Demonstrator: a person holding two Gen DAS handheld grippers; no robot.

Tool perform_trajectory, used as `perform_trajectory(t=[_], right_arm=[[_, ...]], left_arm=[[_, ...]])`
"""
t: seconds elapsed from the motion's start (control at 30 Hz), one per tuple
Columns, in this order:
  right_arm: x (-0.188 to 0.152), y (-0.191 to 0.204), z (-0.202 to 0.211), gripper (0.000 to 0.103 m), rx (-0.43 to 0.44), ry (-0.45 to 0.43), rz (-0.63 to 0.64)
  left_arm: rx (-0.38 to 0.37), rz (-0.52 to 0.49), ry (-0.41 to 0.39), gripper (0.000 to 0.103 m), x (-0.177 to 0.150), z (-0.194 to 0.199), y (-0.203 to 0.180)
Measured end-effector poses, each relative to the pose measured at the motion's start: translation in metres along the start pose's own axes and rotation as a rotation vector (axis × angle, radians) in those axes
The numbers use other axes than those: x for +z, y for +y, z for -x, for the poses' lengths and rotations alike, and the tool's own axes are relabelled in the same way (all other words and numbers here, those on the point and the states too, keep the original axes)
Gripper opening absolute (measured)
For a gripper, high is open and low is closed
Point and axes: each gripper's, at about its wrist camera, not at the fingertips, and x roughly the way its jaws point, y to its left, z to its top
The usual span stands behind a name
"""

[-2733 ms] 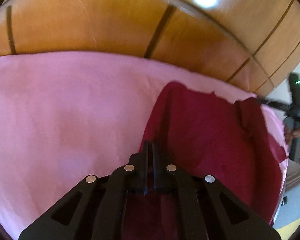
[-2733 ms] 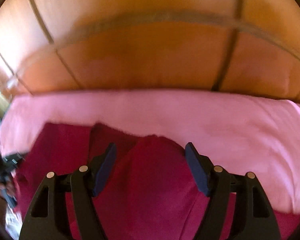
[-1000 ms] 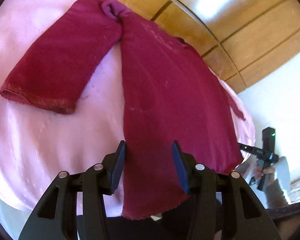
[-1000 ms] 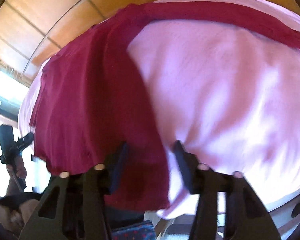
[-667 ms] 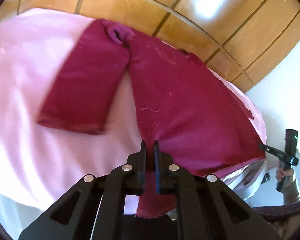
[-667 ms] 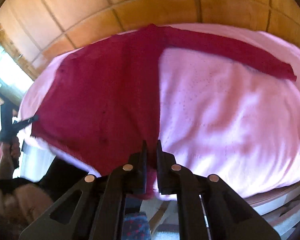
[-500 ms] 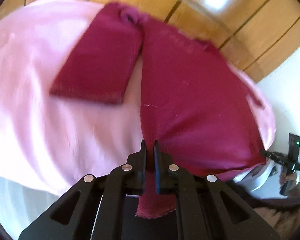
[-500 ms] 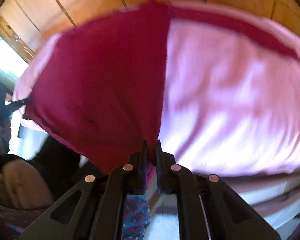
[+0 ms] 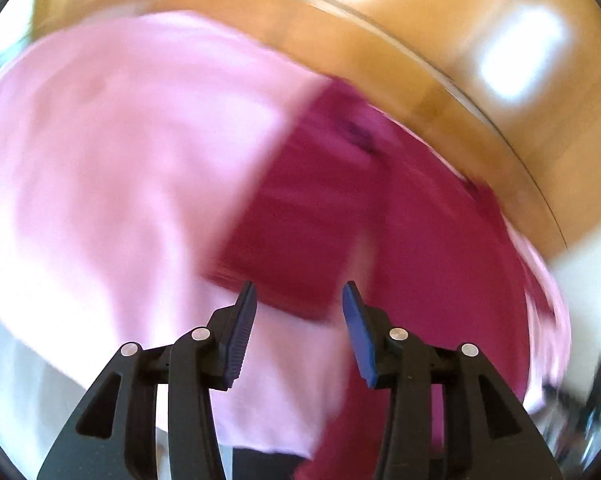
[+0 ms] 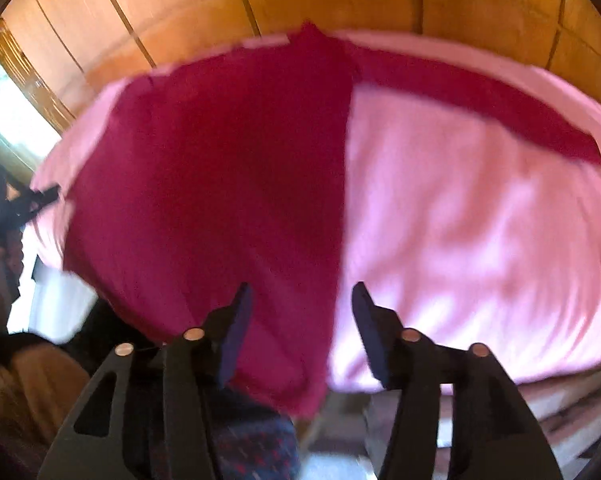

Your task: Fold small clothes

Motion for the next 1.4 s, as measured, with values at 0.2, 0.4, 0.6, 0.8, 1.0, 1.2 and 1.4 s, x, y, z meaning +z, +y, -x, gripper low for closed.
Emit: perform_trajectory(t=[0.2,0.4,0.6,0.8,1.0,1.2,1.4], right_arm=[[0.020,0.039,-0.043,0.058,0.094,-0.047,0.019],[0.042,0.074,-0.083,0.057,0.171,-0.034,0.026],[0.047,0.099,-0.090,0.057,0.203,-0.042,0.041],[0.051,0.104,-0.099,0.058,0.180,-0.032,0.061],[0.056,0.100,-0.106,0.057,0.172,-0.023,0.032],[0.058,0.098,-0.111,0.057,0.148,-0.017,0.036],[0.059,0.097,-0.111,0.058,0.120,-0.020,0.050]], left_arm=[[0.075,0.171,0.002,0.069,0.002,-0.016,0.034],[0.109,0.023,-0.016,0.009,0.010,-0.040,0.010],[0.147,-0.049,-0.079,0.004,0.054,-0.034,0.021],[0.349,-0.105,-0.170,0.004,0.142,-0.010,0.055],[0.567,-0.097,-0.192,0.003,0.225,-0.015,0.086],[0.685,-0.112,-0.201,0.003,0.260,-0.050,0.090],[0.787,-0.035,-0.118,0.005,0.262,-0.090,0.105]])
